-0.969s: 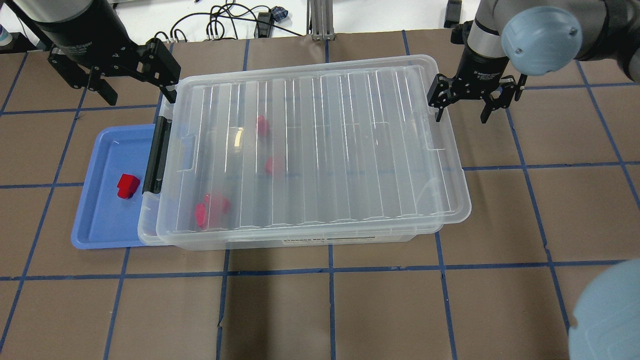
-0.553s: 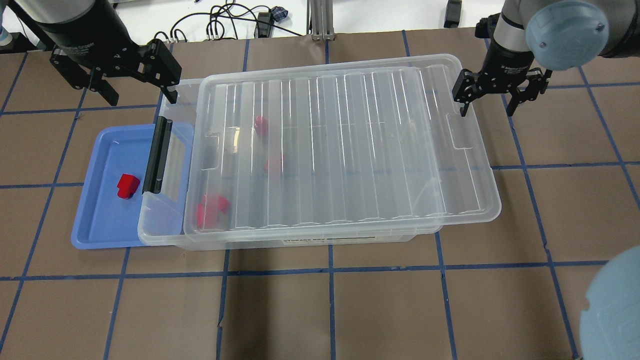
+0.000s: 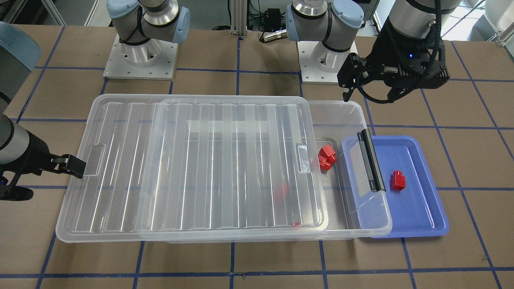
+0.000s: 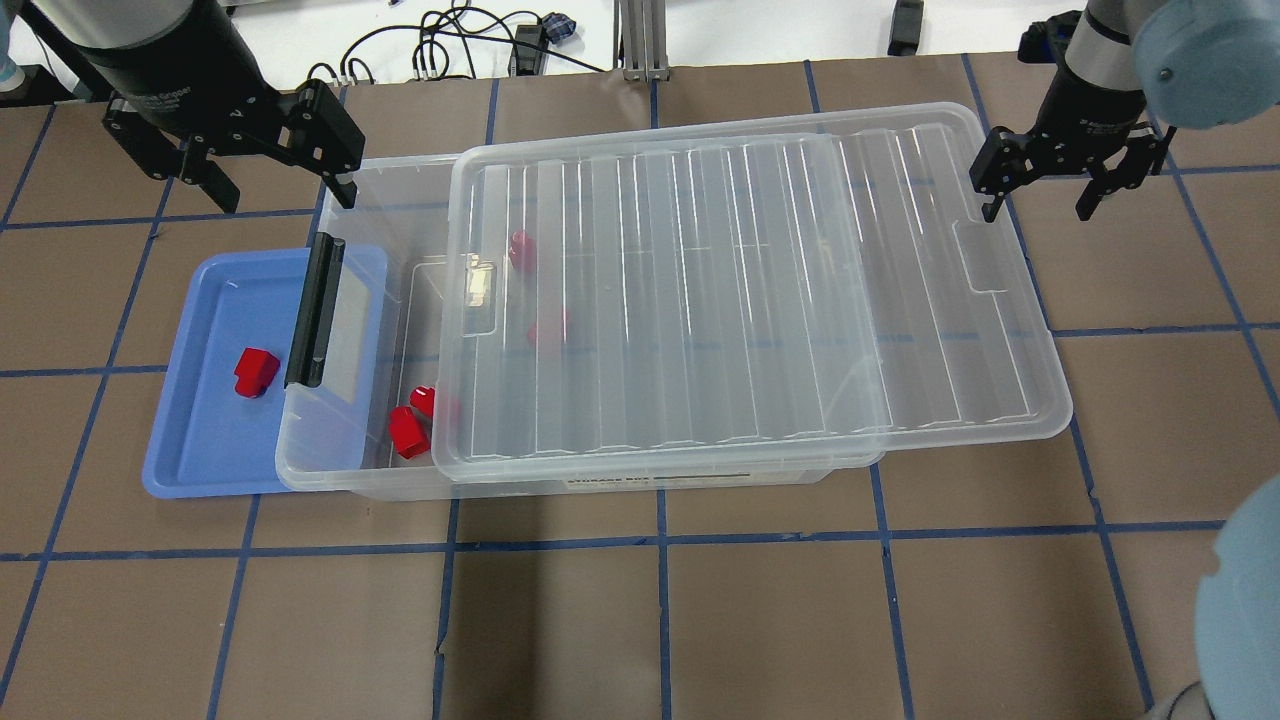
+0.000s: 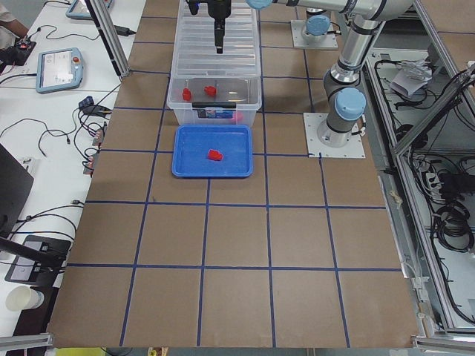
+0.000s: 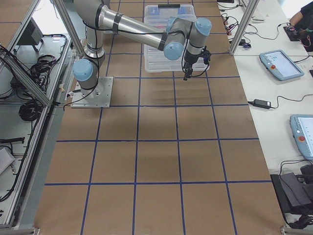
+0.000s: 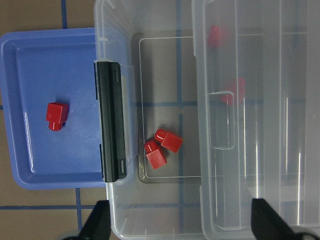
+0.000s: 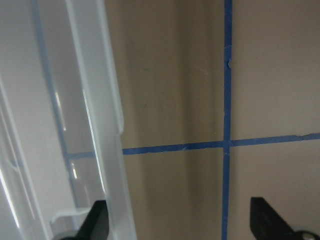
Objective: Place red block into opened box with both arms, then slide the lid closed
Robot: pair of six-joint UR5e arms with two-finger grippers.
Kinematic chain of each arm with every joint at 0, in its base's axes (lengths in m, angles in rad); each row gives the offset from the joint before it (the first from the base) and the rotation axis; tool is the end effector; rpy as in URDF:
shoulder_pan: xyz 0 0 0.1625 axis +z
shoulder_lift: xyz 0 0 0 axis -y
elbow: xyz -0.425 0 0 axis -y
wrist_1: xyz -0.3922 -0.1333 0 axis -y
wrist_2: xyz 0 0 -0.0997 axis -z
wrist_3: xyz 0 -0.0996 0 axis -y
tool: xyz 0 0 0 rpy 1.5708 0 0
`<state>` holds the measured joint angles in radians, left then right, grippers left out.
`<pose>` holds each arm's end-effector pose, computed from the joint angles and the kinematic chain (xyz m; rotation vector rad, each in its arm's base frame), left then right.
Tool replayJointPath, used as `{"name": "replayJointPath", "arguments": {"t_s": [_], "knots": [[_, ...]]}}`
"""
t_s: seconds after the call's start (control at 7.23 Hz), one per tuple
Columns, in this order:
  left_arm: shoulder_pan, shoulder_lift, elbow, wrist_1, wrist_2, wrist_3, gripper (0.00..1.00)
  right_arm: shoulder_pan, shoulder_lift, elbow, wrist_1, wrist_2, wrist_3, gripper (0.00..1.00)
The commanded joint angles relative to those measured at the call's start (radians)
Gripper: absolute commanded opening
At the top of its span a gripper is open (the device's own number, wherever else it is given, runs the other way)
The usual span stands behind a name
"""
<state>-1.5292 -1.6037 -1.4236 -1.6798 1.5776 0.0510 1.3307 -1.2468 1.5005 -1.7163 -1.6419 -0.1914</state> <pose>-0.1116 -0.5089 0.5329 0.0147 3.1345 -0.0078 -0.0209 -0.6160 0.3574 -0.0693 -3.0890 -0.1870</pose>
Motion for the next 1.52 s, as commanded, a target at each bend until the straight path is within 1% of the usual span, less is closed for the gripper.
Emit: {"name": "replayJointPath", "arguments": {"t_s": [0.0,0.42,0.69,0.97,1.11,1.38], "knots": [[0.0,-0.01,0.009,0.009,-0.007,0.0,1.0,-0.039,0.001,0.0,-0.015,-0.021,-0.098,1.0],[0.0,-0.001,-0.009,0.017,-0.001,0.001,1.0,-0.09,0.001,0.0,-0.019,-0.021,-0.184,1.0],[0.0,0.007,-0.005,0.017,0.004,0.001,1.0,-0.09,0.006,0.0,-0.039,-0.053,-0.195,1.0],[0.0,0.004,-0.012,0.017,-0.004,0.0,1.0,-0.091,0.007,0.0,-0.045,-0.055,-0.221,1.0],[0.001,0.007,-0.005,0.017,-0.005,0.0,1.0,-0.1,0.007,0.004,-0.069,-0.056,-0.236,1.0],[0.02,0.013,-0.015,-0.001,0.009,0.001,1.0,-0.105,0.007,0.003,-0.068,-0.058,-0.237,1.0]]}}
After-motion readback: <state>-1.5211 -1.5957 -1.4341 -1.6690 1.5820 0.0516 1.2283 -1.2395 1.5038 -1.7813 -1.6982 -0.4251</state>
